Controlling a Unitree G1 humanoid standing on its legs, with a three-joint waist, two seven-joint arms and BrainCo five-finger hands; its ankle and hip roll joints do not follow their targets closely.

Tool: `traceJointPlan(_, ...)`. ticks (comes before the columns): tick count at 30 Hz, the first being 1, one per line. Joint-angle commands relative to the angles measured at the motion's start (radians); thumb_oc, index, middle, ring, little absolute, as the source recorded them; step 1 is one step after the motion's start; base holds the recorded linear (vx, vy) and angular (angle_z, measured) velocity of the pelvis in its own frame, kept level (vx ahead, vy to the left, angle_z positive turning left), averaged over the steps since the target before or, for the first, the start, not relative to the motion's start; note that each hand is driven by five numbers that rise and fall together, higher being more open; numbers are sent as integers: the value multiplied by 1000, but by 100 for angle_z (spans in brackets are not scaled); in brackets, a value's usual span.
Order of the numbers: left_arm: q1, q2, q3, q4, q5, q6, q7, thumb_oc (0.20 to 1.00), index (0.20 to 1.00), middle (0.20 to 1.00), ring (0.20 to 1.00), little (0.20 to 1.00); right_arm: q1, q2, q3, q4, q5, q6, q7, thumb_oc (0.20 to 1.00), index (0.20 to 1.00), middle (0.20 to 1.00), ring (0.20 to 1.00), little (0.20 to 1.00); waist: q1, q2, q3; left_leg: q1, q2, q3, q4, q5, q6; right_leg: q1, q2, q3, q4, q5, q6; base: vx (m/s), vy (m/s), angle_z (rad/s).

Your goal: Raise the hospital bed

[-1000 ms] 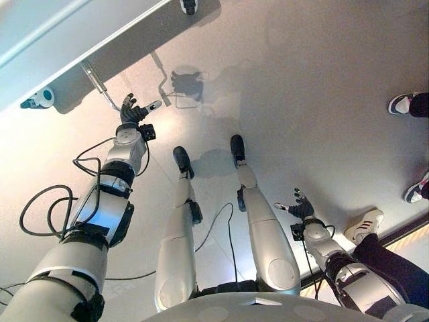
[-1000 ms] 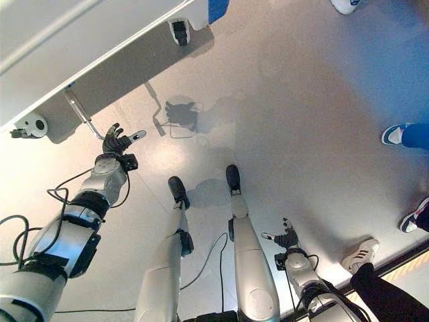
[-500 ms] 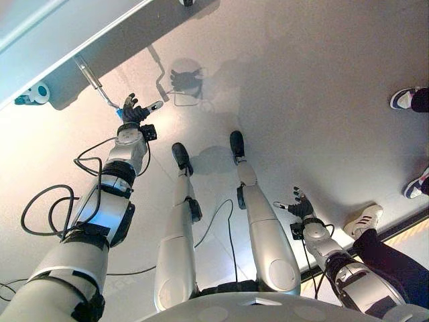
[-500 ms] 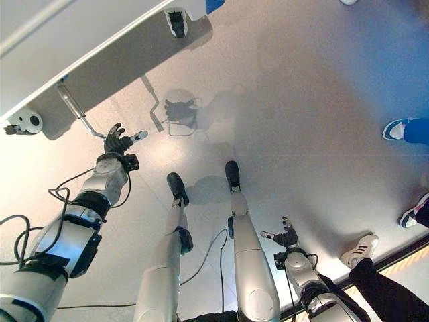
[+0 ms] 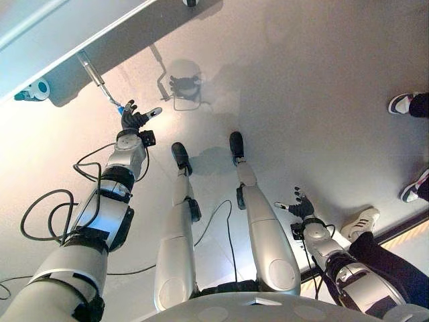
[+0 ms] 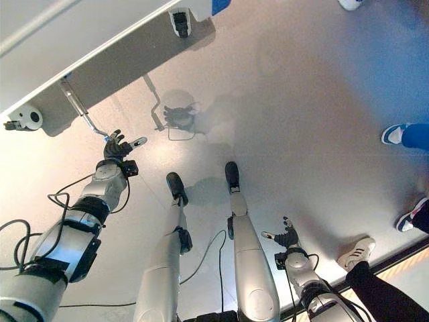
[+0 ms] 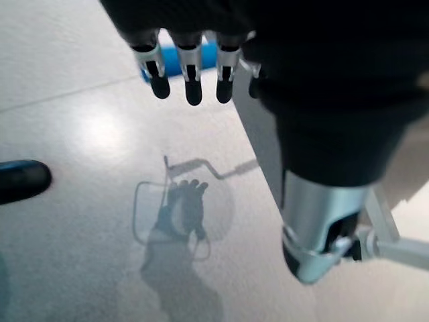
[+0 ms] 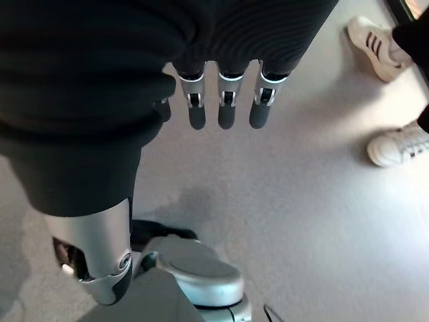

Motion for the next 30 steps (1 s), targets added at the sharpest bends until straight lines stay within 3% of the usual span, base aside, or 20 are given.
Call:
traceJointPlan(1,2,55,35,33,28,-16,-2,1000,1000,1000,1000,1000,33,-14,-22,25,24,5,-4,1000,1000,1000,1000,1000,32,-38,13,25,-39,-15,-1,-45,-21,-38,-23,19,-60,112,71,-9,1,14)
traceJointPlan(13,-3,96,47,68,41,-8,5,1000,1000,1000,1000,1000,25,-11,-22,64,38,9,5,1000,1000,1000,1000,1000,58,-64,13,-9,-46,-45,-1,-33,-24,-32,-45,-16,-80,116,83,4,13,14)
traceJointPlan(30,-100,120,5,99,31,-8,14,1000,1000,1000,1000,1000,9,-6,-2,50,53,9,5,1000,1000,1000,1000,1000,48,-87,13,-76,-52,-38,-1,-48,-14,-80,-53,-19,-89,113,95,34,24,5)
